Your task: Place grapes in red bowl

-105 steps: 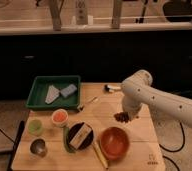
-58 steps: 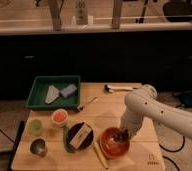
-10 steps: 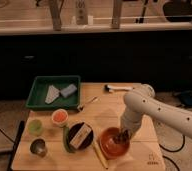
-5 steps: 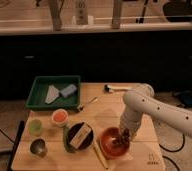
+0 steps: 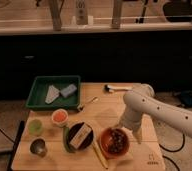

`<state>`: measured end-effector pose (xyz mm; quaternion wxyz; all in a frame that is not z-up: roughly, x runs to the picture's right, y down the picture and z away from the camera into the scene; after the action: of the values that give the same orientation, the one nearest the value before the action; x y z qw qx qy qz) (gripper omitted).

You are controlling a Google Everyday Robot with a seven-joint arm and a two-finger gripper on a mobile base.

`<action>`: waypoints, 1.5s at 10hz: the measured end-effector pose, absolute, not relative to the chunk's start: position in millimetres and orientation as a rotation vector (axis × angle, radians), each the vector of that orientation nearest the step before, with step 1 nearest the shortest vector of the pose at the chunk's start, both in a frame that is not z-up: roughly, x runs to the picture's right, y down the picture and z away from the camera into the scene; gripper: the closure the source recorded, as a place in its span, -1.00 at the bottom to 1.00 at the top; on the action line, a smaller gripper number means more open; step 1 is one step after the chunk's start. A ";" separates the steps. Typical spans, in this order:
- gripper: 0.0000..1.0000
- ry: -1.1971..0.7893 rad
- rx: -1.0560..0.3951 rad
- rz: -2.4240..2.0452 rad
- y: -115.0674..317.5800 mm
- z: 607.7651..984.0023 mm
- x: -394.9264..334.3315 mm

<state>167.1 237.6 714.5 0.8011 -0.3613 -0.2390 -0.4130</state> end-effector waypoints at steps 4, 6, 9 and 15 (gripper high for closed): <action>-0.60 -0.532 -0.750 -0.899 236.3 714.0 168.0; -0.60 -0.535 -0.742 -0.900 236.0 713.7 168.7; -0.60 -0.536 -0.742 -0.903 235.6 713.9 167.5; -0.60 -0.536 -0.742 -0.903 235.6 713.9 167.4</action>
<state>167.4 235.6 713.9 0.8004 -0.3459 -0.2500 -0.4209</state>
